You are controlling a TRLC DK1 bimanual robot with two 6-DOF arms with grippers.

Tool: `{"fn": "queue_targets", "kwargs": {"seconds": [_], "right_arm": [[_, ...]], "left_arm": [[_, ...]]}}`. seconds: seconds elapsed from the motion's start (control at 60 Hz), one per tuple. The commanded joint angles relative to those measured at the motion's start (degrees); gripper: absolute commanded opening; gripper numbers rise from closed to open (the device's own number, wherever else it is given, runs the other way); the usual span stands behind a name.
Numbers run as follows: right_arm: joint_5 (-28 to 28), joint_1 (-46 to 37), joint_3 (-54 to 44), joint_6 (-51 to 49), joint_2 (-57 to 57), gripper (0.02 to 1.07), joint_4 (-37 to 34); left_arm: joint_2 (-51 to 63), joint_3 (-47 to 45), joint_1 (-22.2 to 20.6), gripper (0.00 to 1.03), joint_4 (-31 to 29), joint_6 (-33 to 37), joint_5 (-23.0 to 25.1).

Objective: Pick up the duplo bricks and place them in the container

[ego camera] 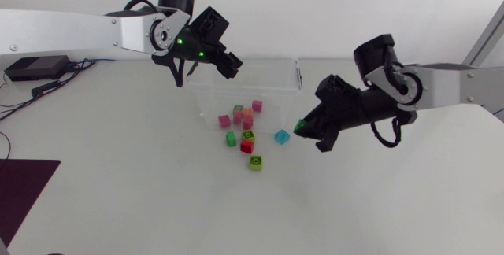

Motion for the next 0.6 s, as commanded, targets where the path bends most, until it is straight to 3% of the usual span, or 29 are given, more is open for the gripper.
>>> {"fn": "queue_targets", "kwargs": {"seconds": [0.0,0.217,0.583], "right_arm": [[-0.2,-0.4,3.8,3.0,-0.8,0.28,-0.7],[-0.2,-0.3,12.1,7.9,1.5,0.28,0.2],[1.5,1.1,27.1,14.1,12.9,0.28,2.7]], "left_arm": [[-4.8,-4.2,0.2,0.99,1.4,-2.2,-0.3],[-14.0,-13.9,0.0,0.99,1.4,-2.3,0.1],[-21.4,-28.1,-0.4,0.99,-3.2,6.0,9.4]]}}
